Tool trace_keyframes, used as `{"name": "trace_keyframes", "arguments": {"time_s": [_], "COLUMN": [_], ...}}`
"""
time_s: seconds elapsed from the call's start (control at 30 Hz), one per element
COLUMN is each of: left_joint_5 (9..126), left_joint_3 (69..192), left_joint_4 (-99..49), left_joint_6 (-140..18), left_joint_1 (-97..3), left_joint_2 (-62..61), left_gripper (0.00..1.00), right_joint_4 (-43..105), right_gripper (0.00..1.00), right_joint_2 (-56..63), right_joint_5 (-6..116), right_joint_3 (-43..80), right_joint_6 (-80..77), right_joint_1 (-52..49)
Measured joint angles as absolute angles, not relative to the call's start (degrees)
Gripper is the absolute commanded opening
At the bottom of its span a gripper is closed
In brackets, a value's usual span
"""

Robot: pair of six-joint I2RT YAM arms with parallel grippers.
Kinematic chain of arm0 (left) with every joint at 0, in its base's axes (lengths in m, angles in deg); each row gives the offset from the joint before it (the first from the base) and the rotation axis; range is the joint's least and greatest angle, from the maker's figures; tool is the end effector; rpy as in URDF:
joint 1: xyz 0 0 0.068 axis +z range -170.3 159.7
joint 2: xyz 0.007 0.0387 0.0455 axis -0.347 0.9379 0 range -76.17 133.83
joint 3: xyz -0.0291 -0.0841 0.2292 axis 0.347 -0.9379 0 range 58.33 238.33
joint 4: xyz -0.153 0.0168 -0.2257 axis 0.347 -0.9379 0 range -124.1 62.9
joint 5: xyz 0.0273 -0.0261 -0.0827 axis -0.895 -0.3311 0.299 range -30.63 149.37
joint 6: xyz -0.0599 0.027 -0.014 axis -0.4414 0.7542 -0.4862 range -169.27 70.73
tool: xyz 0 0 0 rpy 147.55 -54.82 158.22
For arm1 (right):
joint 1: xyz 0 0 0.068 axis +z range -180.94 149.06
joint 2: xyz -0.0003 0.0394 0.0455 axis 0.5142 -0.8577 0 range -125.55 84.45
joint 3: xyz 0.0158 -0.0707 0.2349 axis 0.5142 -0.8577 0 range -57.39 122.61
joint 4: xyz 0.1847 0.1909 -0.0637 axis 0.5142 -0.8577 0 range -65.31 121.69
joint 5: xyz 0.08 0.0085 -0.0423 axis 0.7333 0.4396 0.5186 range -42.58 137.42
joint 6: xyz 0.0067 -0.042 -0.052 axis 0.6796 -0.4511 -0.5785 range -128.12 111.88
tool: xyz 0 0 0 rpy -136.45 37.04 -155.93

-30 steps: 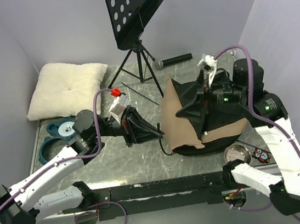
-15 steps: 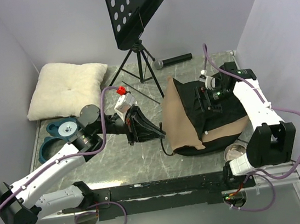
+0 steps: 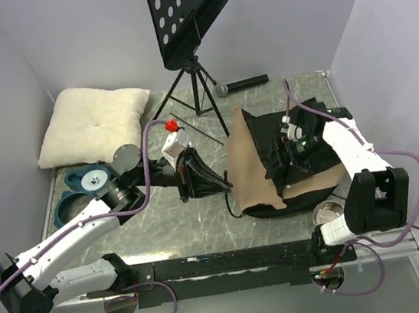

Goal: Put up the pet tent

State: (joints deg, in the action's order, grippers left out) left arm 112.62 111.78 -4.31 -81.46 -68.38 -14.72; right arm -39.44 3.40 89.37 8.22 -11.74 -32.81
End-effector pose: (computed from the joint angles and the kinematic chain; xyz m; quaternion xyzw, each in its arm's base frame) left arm 0.1504 -0.2318 0.3715 0.4270 0.4912 -0.6656 0.3653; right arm 0.2552 0.0276 0.2222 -0.0249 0.9330 0.3561 0.0450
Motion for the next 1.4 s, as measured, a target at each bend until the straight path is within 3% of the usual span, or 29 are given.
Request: {"name": "trace_keyframes", "arguments": {"time_s": [0.1,0.17,0.2,0.27,0.33,0.37,0.4,0.43,0.87,1.13,1.2,1.27,1.4], "left_joint_5": [112.6,112.6,112.6,112.6,112.7,112.7,112.7,112.7,113.8,119.6,121.6,123.0,124.2], "left_joint_3": [112.2,112.3,112.3,112.3,112.3,112.6,113.1,113.9,133.9,132.6,132.5,132.6,132.4], "left_joint_4": [-5.3,-5.7,-5.7,-5.7,-5.8,-6.2,-7.3,-8.5,-35.6,-37.5,-38.7,-40.7,-48.6], "left_joint_6": [-81.3,-81.2,-81.2,-81.2,-81.1,-80.8,-80.3,-80.1,-68.4,-66.8,-65.5,-63.4,-59.1], "left_joint_1": [-68.4,-68.4,-68.4,-68.4,-68.4,-68.4,-68.4,-68.4,-72.4,-73.2,-72.9,-72.1,-69.5], "left_joint_2": [-14.1,-14.0,-14.0,-14.0,-13.7,-13.4,-12.9,-12.2,9.1,10.7,10.8,10.8,11.1], "left_gripper": [0.01,0.01,0.01,0.01,0.01,0.01,0.01,0.01,0.01,0.01,0.01,0.01,0.01], "right_joint_4": [-39.5,-40.2,-40.4,-40.2,-39.6,-39.1,-38.5,-37.8,-31.0,-27.6,-27.4,-28.1,-30.8], "right_gripper": [0.97,0.90,0.80,0.49,0.30,0.11,0.02,0.00,0.00,0.00,0.27,0.47,0.72], "right_joint_2": [2.3,1.8,1.6,1.5,1.5,1.5,1.5,1.6,6.0,6.0,6.0,6.0,6.0], "right_joint_5": [92.0,94.1,95.6,98.5,100.9,101.9,103.4,104.4,107.6,107.4,108.1,109.0,110.1], "right_joint_3": [4.1,2.1,1.7,1.7,1.8,1.9,2.5,3.0,9.5,6.9,6.6,7.0,12.6], "right_joint_6": [-12.0,-12.3,-12.3,-12.7,-12.6,-12.4,-11.8,-11.7,-2.9,3.0,3.4,1.9,-6.4], "right_joint_1": [-32.8,-32.7,-32.6,-32.2,-31.9,-31.9,-31.8,-31.8,-24.8,-24.9,-25.0,-25.2,-26.4]}}
